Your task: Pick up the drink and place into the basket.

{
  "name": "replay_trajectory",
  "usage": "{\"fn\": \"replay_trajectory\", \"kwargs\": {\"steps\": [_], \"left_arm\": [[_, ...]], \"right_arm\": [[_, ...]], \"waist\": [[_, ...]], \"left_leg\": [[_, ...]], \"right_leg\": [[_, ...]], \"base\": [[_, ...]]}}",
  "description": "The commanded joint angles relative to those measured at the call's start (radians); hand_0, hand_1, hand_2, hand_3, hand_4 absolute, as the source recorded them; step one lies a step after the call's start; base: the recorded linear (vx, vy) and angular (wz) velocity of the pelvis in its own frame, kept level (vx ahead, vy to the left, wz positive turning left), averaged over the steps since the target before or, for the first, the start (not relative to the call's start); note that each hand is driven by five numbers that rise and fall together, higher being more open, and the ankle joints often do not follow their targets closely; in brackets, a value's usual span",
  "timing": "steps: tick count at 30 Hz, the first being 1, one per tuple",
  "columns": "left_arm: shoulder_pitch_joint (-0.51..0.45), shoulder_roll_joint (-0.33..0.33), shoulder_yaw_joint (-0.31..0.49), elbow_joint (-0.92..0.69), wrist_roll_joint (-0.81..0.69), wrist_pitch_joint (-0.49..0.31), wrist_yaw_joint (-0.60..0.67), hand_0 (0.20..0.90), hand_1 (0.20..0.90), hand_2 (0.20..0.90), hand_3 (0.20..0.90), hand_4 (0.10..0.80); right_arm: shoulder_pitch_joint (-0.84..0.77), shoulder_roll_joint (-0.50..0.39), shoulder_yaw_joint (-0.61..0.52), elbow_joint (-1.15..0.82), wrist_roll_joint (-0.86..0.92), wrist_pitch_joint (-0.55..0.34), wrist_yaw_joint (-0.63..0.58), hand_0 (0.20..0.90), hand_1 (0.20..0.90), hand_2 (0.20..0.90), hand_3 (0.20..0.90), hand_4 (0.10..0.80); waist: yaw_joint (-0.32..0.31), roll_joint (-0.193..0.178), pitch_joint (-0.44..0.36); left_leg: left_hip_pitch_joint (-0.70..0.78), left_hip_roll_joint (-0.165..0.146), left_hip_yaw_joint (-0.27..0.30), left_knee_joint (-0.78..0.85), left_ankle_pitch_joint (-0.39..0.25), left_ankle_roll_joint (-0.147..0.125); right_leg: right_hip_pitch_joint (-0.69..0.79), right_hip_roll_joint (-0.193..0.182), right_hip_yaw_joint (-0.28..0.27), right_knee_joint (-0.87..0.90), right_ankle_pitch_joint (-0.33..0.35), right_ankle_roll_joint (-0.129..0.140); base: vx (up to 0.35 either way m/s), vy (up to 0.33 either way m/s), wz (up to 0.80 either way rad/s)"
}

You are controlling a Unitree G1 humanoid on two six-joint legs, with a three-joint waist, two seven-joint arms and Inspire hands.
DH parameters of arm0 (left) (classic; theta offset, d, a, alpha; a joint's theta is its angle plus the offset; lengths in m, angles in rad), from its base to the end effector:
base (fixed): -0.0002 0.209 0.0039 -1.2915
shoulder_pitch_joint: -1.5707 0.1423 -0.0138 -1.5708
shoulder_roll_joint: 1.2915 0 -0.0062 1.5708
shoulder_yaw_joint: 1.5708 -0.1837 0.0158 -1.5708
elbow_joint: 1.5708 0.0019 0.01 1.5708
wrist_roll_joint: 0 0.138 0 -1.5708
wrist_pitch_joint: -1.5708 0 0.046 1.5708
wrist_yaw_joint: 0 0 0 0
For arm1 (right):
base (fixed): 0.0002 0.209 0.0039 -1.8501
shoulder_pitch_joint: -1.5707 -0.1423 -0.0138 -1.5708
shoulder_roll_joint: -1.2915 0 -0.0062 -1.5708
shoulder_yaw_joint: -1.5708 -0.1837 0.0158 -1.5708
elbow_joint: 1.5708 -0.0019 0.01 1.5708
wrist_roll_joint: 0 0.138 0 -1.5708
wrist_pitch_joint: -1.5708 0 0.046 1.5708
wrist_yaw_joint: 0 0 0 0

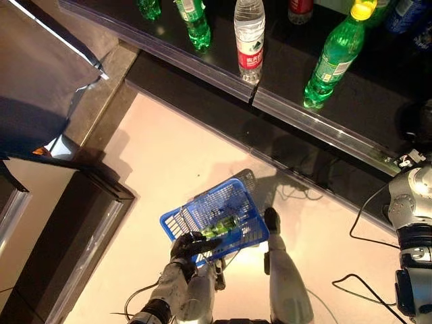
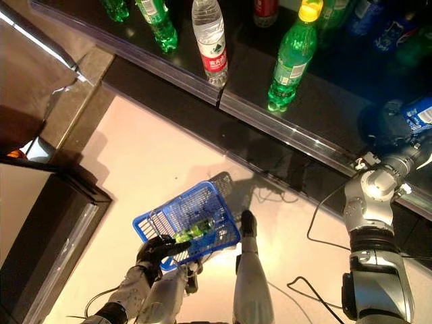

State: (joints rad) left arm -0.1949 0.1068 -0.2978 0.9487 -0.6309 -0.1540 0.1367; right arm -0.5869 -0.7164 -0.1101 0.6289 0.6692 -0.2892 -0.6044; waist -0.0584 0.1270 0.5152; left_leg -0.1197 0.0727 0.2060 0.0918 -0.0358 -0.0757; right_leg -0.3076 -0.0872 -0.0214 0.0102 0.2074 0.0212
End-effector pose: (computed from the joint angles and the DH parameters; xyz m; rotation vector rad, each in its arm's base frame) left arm 0.1833 0.1455 -0.0731 -0.2663 0.6725 0.1569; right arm 0.2836 -0.3204 0.1662 0.1746 -0.4053 -0.9144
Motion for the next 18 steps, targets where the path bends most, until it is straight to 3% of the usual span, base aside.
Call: {"fn": "replay_trajectory", "kwargs": {"steps": [1, 11, 18], "left_arm": [[0.164, 0.137, 0.007, 0.019, 0.034, -0.041, 0.021, 0.3, 0.3, 0.3, 0.2, 0.1], [0.201, 0.145, 0.053, 0.037, 0.081, -0.045, 0.006, 0.3, 0.3, 0.3, 0.2, 0.1], [0.223, 0.137, 0.073, 0.008, 0.089, -0.069, -0.014, 0.3, 0.3, 0.3, 0.2, 0.1]], "right_arm": [[0.034, -0.046, -0.047, -0.138, -0.044, -0.069, 0.057, 0.3, 0.3, 0.3, 0.2, 0.1], [0.144, 0.056, -0.005, -0.25, -0.108, -0.019, 0.146, 0.3, 0.3, 0.3, 0.2, 0.1], [0.202, 0.106, 0.035, -0.387, -0.193, 0.003, 0.212, 0.3, 0.3, 0.3, 0.2, 0.1]], "waist": [[0.003, -0.067, -0.15], [0.008, -0.116, -0.222], [0.004, -0.129, -0.261]], "left_leg": [[-0.101, -0.006, -0.055, 0.052, 0.08, 0.006], [0.009, -0.009, -0.048, -0.024, 0.069, 0.022], [0.056, -0.006, -0.041, -0.041, 0.058, 0.032]], "right_leg": [[0.068, -0.017, -0.102, 0.128, -0.191, -0.023], [0.176, -0.014, -0.106, 0.057, -0.174, -0.001], [0.219, -0.012, -0.101, 0.039, -0.172, 0.004]], "base": [[0.033, 0.028, 0.06], [0.037, 0.013, 0.01], [0.04, 0.049, 0.03]]}}
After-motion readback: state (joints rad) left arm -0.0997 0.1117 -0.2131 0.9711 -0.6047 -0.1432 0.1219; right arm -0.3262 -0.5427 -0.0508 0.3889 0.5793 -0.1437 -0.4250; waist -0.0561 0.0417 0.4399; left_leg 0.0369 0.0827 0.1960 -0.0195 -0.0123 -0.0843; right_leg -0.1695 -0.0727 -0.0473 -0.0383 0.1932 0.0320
